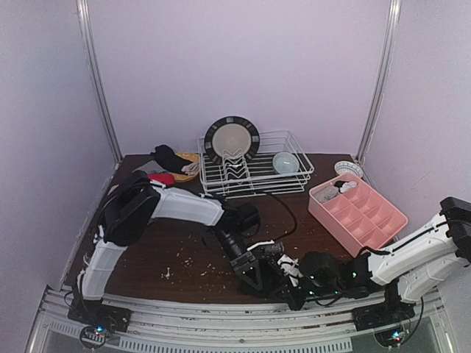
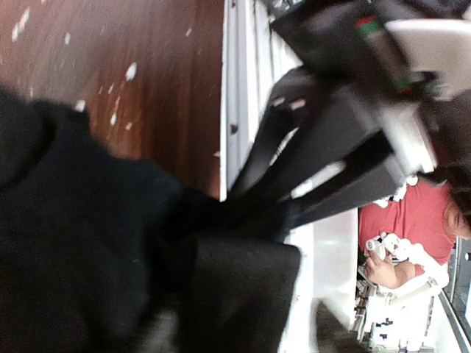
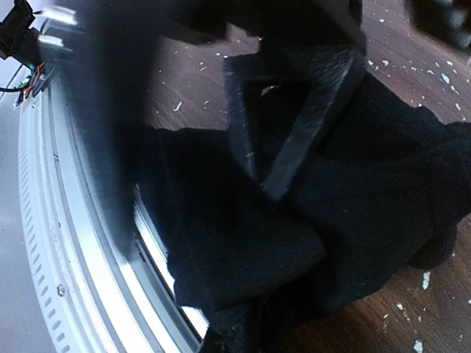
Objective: Roll the underwear
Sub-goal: Roll the underwear at the center of the board.
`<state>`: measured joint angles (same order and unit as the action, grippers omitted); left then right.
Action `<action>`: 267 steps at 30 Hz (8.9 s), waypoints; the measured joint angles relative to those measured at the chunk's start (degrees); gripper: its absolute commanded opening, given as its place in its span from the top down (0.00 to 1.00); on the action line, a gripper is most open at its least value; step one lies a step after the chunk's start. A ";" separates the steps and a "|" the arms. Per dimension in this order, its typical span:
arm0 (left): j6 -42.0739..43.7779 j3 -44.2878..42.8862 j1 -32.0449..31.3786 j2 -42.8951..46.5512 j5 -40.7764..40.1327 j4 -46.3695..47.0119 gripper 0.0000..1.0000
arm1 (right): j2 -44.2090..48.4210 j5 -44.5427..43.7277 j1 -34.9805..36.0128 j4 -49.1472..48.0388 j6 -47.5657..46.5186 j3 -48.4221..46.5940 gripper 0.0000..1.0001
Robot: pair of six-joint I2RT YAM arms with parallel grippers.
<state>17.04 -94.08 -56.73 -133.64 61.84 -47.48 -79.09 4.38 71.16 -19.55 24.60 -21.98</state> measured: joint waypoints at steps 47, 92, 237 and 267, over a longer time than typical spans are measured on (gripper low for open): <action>11.34 54.29 -14.34 45.66 -44.11 61.75 0.05 | -7.43 26.34 -14.62 -15.50 9.92 4.17 1.00; 6.82 13.07 -3.37 11.63 -20.41 23.06 1.00 | 27.54 6.16 -4.31 1.57 7.76 11.93 0.49; 26.08 40.04 -10.97 26.75 -53.99 52.61 1.00 | -11.43 33.75 -23.87 -1.53 13.07 -6.99 0.60; 12.26 11.17 -0.15 7.82 -8.85 11.45 1.00 | 19.76 -4.28 0.55 18.99 -6.86 -1.03 0.56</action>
<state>29.30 -82.91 -56.88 -125.82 52.99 -36.03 -59.33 0.10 71.70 -0.56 17.74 -23.00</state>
